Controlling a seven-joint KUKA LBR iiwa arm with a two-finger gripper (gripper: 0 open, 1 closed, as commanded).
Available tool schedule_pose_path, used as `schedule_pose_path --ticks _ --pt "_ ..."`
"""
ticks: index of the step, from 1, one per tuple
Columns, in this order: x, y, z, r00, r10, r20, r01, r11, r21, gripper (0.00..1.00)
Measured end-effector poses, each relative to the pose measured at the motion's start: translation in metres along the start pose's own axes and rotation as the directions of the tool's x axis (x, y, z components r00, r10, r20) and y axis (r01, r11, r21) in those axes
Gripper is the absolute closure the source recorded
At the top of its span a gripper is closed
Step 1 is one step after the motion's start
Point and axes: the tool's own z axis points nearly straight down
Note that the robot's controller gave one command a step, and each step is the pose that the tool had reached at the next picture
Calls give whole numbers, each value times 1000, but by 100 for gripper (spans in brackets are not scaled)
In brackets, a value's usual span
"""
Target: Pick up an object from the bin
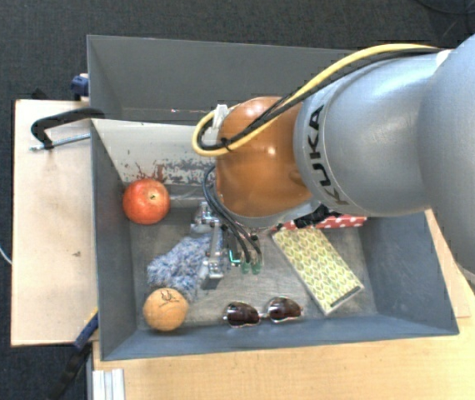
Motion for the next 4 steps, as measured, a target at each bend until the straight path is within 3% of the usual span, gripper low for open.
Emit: schedule_pose_path --ticks 1,2,3,4 --pt "-2 -1 -4 1000 2 6 -2 1000 -1 0" --pt "-11 9 77 994 -112 16 112 994 -3 100" --pt "-11 9 77 994 -112 16 112 994 -3 100" --pt "-7 37 -65 994 -110 12 110 994 -2 100"
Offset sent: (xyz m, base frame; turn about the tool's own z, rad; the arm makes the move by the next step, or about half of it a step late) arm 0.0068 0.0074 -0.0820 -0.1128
